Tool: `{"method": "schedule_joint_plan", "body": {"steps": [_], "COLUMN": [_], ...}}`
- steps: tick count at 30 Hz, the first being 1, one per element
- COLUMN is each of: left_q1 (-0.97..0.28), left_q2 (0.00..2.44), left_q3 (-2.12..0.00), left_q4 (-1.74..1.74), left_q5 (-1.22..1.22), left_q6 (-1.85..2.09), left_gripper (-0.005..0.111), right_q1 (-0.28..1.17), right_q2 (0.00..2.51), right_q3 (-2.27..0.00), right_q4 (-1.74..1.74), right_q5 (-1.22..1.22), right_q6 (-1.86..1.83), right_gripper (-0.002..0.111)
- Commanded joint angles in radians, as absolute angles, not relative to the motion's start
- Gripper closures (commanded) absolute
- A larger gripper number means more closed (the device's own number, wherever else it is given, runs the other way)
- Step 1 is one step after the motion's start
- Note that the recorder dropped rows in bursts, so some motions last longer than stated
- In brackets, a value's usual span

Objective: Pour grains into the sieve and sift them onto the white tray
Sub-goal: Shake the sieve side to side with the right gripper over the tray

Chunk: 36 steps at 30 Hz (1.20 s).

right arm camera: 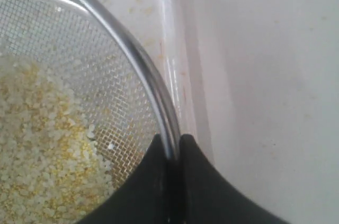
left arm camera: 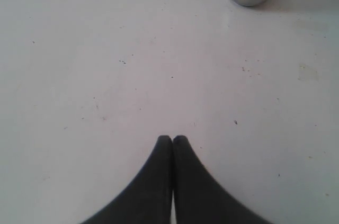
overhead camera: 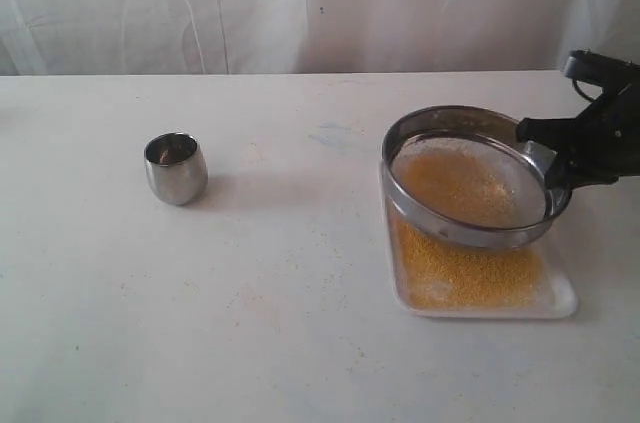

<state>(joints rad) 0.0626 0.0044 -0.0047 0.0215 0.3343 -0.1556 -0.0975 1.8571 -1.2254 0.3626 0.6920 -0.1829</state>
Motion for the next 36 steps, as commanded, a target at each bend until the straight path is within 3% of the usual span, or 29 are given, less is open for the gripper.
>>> {"method": "schedule_joint_plan", "body": {"steps": [1, 5, 9, 15, 19, 24, 28, 34, 36], "left_q1": [0.057, 0.057, 0.057, 0.057, 0.057, 0.057, 0.057, 0.057, 0.057], "left_q2": [0.0, 0.0, 0.0, 0.0, 0.0, 0.0, 0.0, 0.0, 0.0], "left_q3": [0.0, 0.0, 0.0, 0.0, 0.0, 0.0, 0.0, 0.0, 0.0], "left_q4": [0.015, 0.015, 0.015, 0.015, 0.015, 0.015, 0.015, 0.015, 0.015], "left_q5": [0.366, 0.366, 0.366, 0.366, 0.366, 0.366, 0.366, 0.366, 0.366], "left_q6": [-0.157, -0.157, -0.157, -0.157, -0.157, -0.157, -0.157, -0.157, -0.157], "left_gripper": [0.107, 0.107, 0.107, 0.107, 0.107, 0.107, 0.107, 0.107, 0.107], "right_q1": [-0.099, -0.104, -0.1, -0.095, -0.095, -0.104, -0.103, -0.109, -0.111], "right_q2": [1.842, 1.842, 1.842, 1.842, 1.842, 1.842, 1.842, 1.842, 1.84], "right_q3": [-1.214, -1.213, -1.199, -1.178, -1.177, -1.179, -1.175, -1.167, -1.173], "right_q4": [0.393, 0.393, 0.393, 0.389, 0.39, 0.388, 0.39, 0.393, 0.393], "right_q5": [0.763, 0.588, 0.766, 0.556, 0.668, 0.539, 0.784, 0.551, 0.642], "right_q6": [-0.225, -0.205, -0.19, -0.222, -0.191, -0.216, -0.213, -0.226, -0.202], "right_gripper": [0.108, 0.108, 0.108, 0.108, 0.108, 0.108, 0.108, 0.108, 0.108]}}
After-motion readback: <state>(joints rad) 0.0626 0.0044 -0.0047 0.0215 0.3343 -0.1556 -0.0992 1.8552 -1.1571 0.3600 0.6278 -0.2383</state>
